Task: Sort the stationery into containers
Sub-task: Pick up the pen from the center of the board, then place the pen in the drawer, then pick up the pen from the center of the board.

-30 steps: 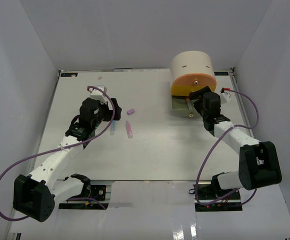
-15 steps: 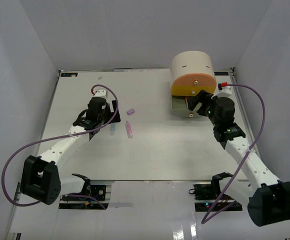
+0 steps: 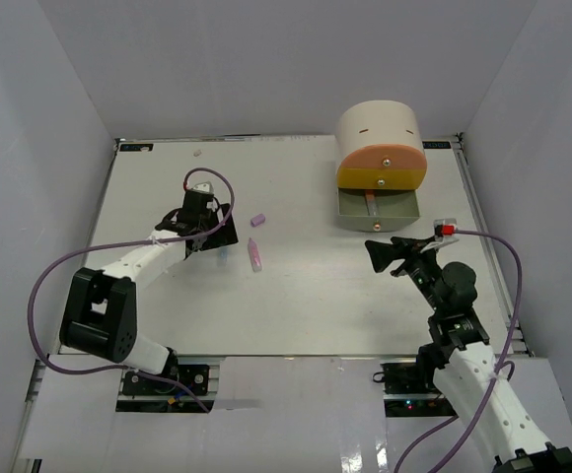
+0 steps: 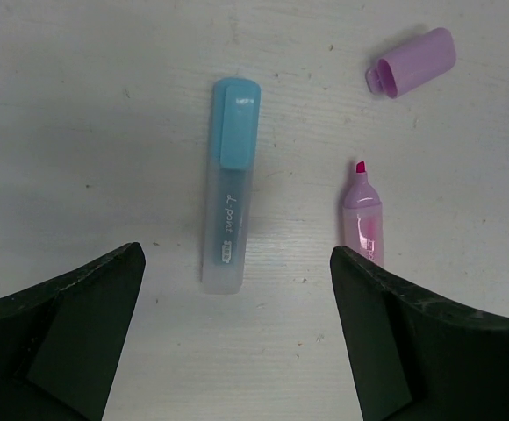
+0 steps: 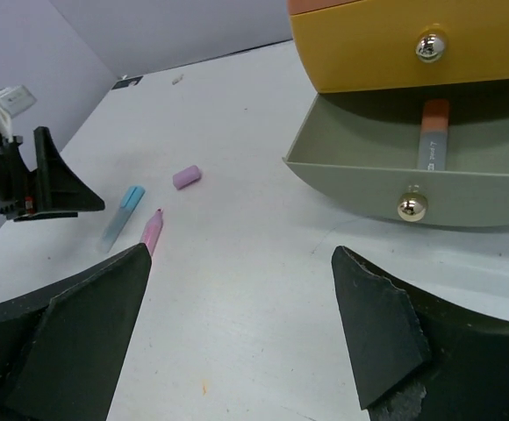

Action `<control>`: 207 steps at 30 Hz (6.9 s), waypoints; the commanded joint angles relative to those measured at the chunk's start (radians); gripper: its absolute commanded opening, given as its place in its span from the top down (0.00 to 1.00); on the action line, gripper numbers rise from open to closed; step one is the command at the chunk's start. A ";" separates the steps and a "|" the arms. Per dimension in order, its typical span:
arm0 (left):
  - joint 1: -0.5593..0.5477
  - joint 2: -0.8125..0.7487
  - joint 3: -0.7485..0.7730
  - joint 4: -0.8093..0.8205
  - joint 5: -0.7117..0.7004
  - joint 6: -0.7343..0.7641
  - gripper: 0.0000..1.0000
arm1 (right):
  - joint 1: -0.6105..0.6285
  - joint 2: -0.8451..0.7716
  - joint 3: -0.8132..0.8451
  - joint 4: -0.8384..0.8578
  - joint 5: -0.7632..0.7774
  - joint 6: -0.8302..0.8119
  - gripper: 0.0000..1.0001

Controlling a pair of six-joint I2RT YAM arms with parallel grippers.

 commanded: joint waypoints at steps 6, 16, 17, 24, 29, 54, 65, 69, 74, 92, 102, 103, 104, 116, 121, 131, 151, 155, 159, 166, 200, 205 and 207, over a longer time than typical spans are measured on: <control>0.004 0.108 0.077 -0.029 0.008 -0.037 0.02 | -0.003 -0.120 -0.096 0.180 0.024 -0.007 0.10; 0.004 0.214 0.137 -0.061 -0.046 -0.045 0.11 | 0.003 -0.160 -0.159 0.184 0.058 0.086 0.10; 0.004 0.222 0.140 -0.064 -0.044 -0.045 0.12 | 0.003 -0.161 -0.161 0.186 0.058 0.076 0.10; 0.001 0.245 0.134 -0.063 -0.018 -0.051 0.26 | 0.010 -0.161 -0.161 0.197 0.002 0.028 0.10; -0.010 0.254 0.122 -0.063 -0.004 -0.051 0.40 | 0.010 -0.161 -0.133 0.146 0.018 -0.019 0.10; -0.096 -0.060 0.065 0.107 0.256 0.350 1.00 | 0.013 0.105 0.240 -0.174 -0.125 -0.128 0.03; -0.277 -0.139 0.082 0.130 0.467 0.656 1.00 | 0.137 0.470 0.579 -0.343 -0.303 -0.131 0.06; -0.327 -0.157 0.093 0.130 0.510 0.722 1.00 | 0.195 0.590 0.661 -0.366 -0.310 -0.128 0.07; -0.350 -0.194 0.076 0.138 0.534 0.797 1.00 | 0.246 0.682 0.701 -0.369 -0.324 -0.104 0.13; -0.366 -0.238 0.008 0.207 0.545 0.850 1.00 | 0.316 0.808 0.732 -0.293 -0.358 -0.039 0.30; -0.367 -0.238 -0.010 0.221 0.566 0.851 1.00 | 0.330 0.842 0.741 -0.274 -0.367 -0.027 0.45; -0.366 -0.241 -0.013 0.221 0.568 0.851 1.00 | 0.330 0.845 0.741 -0.241 -0.372 -0.024 0.46; -0.367 -0.241 -0.018 0.225 0.568 0.853 1.00 | 0.330 0.846 0.740 -0.237 -0.375 -0.021 0.46; -0.367 -0.244 -0.028 0.242 0.568 0.845 0.98 | 0.332 0.854 0.728 -0.228 -0.373 -0.004 0.86; -0.367 -0.249 -0.044 0.262 0.537 0.830 0.83 | 0.329 0.839 0.708 -0.236 -0.354 -0.007 0.92; -0.367 -0.264 -0.074 0.314 0.439 0.752 0.21 | 0.268 0.776 0.668 -0.256 -0.291 -0.019 0.92; -0.154 -0.082 0.085 0.170 0.054 0.259 0.02 | -0.237 0.840 0.741 -0.354 -0.289 -0.084 0.92; -0.149 -0.082 0.082 0.167 0.048 0.264 0.02 | -0.237 0.915 0.789 -0.355 -0.275 -0.096 0.92; -0.149 -0.086 0.083 0.159 0.030 0.264 0.02 | -0.237 0.975 0.832 -0.355 -0.275 -0.102 0.91; -0.149 -0.100 0.080 0.156 0.008 0.268 0.02 | -0.237 1.041 0.866 -0.355 -0.225 -0.107 0.73; -0.143 -0.070 0.122 0.052 -0.127 0.113 0.02 | 0.353 0.737 0.630 -0.336 0.432 -0.269 0.05; -0.105 -0.057 0.122 0.040 -0.095 0.074 0.02 | 0.572 0.858 0.626 -0.274 0.472 -0.254 0.05; -0.097 -0.047 0.128 0.019 -0.066 0.061 0.02 | 0.609 0.895 0.642 -0.276 0.484 -0.227 0.07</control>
